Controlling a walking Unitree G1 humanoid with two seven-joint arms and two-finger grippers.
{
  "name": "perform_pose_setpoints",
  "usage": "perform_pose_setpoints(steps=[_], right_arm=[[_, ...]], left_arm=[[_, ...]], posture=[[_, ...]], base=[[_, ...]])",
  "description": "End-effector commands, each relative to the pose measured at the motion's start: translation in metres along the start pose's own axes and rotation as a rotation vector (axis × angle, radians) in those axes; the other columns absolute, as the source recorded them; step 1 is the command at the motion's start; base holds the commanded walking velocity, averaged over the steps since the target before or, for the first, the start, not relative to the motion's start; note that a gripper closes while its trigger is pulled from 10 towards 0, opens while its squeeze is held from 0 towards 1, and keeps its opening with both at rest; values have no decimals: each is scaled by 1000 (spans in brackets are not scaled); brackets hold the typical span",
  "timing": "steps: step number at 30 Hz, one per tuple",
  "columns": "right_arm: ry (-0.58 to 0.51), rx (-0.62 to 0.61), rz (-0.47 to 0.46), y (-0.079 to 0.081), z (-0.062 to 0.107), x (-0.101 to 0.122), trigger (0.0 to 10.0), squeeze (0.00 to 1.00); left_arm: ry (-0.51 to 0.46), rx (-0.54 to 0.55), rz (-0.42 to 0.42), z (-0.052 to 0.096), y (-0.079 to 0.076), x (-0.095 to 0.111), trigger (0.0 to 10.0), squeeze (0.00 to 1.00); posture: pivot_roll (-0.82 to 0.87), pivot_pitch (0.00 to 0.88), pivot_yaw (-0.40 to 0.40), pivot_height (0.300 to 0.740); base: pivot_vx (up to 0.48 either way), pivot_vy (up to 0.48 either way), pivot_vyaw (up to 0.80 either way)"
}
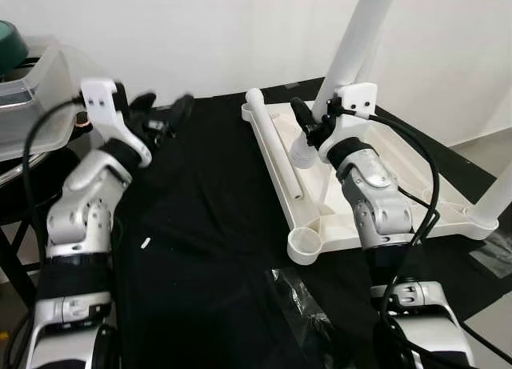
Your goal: Building children table
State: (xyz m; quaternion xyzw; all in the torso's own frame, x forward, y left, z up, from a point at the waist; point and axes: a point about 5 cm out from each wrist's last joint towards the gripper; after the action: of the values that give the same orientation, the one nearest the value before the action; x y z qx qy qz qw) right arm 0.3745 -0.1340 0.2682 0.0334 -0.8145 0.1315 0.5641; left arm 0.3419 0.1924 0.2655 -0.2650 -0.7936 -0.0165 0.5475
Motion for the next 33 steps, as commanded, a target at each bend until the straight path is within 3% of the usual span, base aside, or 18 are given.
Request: perform_pose_setpoints(steps=[1,6,8,11,15,18,19,22,27,29,33], right_arm=[[-14,-7,10,2,3,0,10000,0],[-25,32,-4,7,6,0,10000,0],[-55,138,-18,14,10,2,10000,0],[-66,187,-23,17,12,4,10000,0],[-98,357,-38,15,17,12,10000,0],[-107,585,-31,20,33,15,10000,0],[-107,585,-31,20,33,15,10000,0],[-89,758,-11,23,50,11,10000,0],[-68,1008,-109,24,75,13,10000,0],[-84,1076,-149,23,80,17,10000,0],[-66,1132,-154,20,80,15,10000,0]], left_arm=[[17,29,-11,5,-3,-7,10000,0],[60,54,-10,17,-8,-24,10000,0],[111,56,-18,30,-14,-36,10000,0],[129,66,-19,36,-15,-40,10000,0],[181,147,-55,60,-15,-52,10000,0],[209,201,-80,75,-17,-58,10000,0],[209,201,-80,75,-17,-58,10000,0],[232,231,-93,85,-19,-62,10000,0],[300,259,-153,109,-35,-71,10000,0],[309,241,-199,117,-44,-73,10000,0],[308,219,-219,121,-48,-71,10000,0]], posture=[[-64,93,9,740],[-47,116,15,740],[-32,145,16,740],[-31,151,15,740],[-22,189,8,740],[-13,218,5,740],[-13,218,5,740],[-10,238,6,740],[-3,285,12,740],[0,301,14,740],[6,327,20,740]], base=[[0,0,0],[0,0,0],[0,0,0],[0,0,0],[0,0,0],[0,0,0],[0,0,0],[0,0,0],[0,0,0],[0,0,0],[0,0,0]])
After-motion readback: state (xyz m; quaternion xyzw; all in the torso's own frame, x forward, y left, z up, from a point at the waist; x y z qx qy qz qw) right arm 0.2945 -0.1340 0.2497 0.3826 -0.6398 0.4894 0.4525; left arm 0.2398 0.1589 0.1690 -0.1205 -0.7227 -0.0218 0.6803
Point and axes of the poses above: a point about 5 cm out from each wrist's last joint towards the gripper, its own z axis pointing back from the gripper into the wrist, its own x axis along the axis of the wrist's last joint, y = z × x, and after that the axes turned 8 degrees about z, right-handed
